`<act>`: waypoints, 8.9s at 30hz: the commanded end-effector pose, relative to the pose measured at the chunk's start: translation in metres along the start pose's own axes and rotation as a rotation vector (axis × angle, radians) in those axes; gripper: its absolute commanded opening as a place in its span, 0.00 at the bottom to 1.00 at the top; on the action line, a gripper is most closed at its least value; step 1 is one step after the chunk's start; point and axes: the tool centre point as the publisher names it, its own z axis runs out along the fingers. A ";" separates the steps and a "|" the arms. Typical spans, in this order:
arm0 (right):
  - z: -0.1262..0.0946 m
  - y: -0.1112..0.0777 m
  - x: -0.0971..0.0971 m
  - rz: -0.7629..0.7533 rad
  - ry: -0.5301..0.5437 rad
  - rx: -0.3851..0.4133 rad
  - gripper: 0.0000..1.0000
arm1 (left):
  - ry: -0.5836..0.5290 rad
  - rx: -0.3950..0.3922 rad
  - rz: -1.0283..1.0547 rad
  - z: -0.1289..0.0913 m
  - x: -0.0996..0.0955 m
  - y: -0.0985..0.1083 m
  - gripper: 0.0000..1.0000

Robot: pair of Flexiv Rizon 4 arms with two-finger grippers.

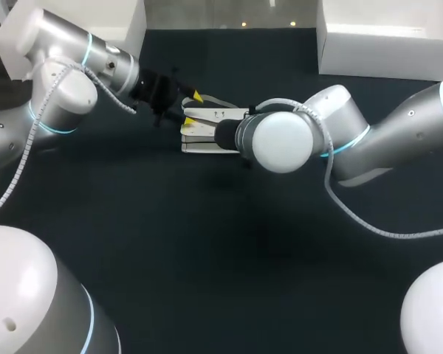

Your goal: Pick up the bag, open it, inspect its contents, close it, and place it on the opposite side

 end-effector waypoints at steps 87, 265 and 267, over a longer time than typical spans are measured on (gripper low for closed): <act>0.001 0.000 0.002 0.002 -0.006 -0.004 0.00 | 0.037 -0.050 -0.041 0.031 0.003 0.001 0.37; -0.059 0.031 -0.136 -0.009 0.104 0.046 0.00 | 0.131 -0.107 -0.624 -0.048 -0.082 -0.012 0.00; -0.057 0.035 -0.138 -0.025 0.109 0.043 0.00 | 0.142 -0.093 -0.643 -0.048 -0.082 -0.011 0.00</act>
